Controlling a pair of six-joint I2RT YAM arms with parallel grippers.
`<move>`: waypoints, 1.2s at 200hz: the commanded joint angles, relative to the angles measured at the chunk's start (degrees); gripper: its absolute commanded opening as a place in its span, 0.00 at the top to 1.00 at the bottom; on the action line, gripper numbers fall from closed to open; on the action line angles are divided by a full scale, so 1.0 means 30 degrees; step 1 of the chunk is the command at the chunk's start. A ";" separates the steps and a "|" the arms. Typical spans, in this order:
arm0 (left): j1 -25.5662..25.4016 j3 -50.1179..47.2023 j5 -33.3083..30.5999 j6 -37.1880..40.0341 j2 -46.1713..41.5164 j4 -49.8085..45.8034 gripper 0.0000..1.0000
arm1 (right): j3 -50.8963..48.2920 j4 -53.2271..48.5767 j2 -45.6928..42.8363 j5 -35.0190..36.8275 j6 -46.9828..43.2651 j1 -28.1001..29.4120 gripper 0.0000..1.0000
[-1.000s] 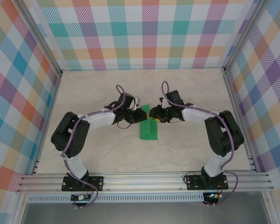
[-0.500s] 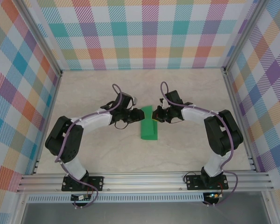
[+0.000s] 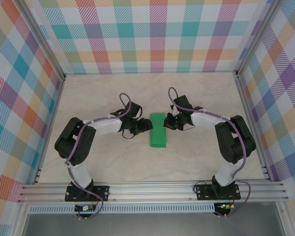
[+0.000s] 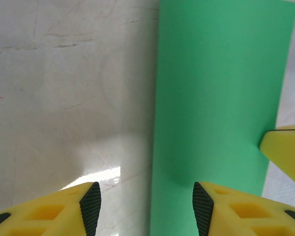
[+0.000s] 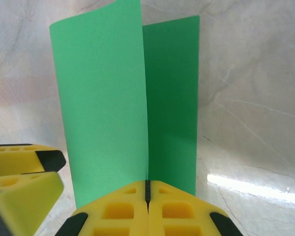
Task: Fold a paper plane with a square sheet of paper (fold left side to right side)
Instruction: First fold in half a square sheet of paper at the center of the table.
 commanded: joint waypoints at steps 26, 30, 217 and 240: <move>-0.0530 0.1291 0.0579 -0.0347 0.1141 -0.0005 0.47 | 0.0469 -0.0194 0.0863 -0.0174 -0.0337 0.0149 0.95; -0.0541 0.1357 0.0608 -0.0364 0.1194 -0.0005 0.48 | 0.0491 -0.0167 0.0903 -0.0202 -0.0296 0.0138 0.95; -0.0948 0.2226 0.0001 0.0089 0.2435 -0.1291 0.56 | -0.0939 -0.1759 -0.1499 0.3237 -0.0709 -0.0171 0.59; -0.1006 0.2257 0.0057 0.0142 0.2456 -0.1323 0.56 | -0.1008 -0.2444 -0.1120 0.3800 -0.0945 -0.0174 0.72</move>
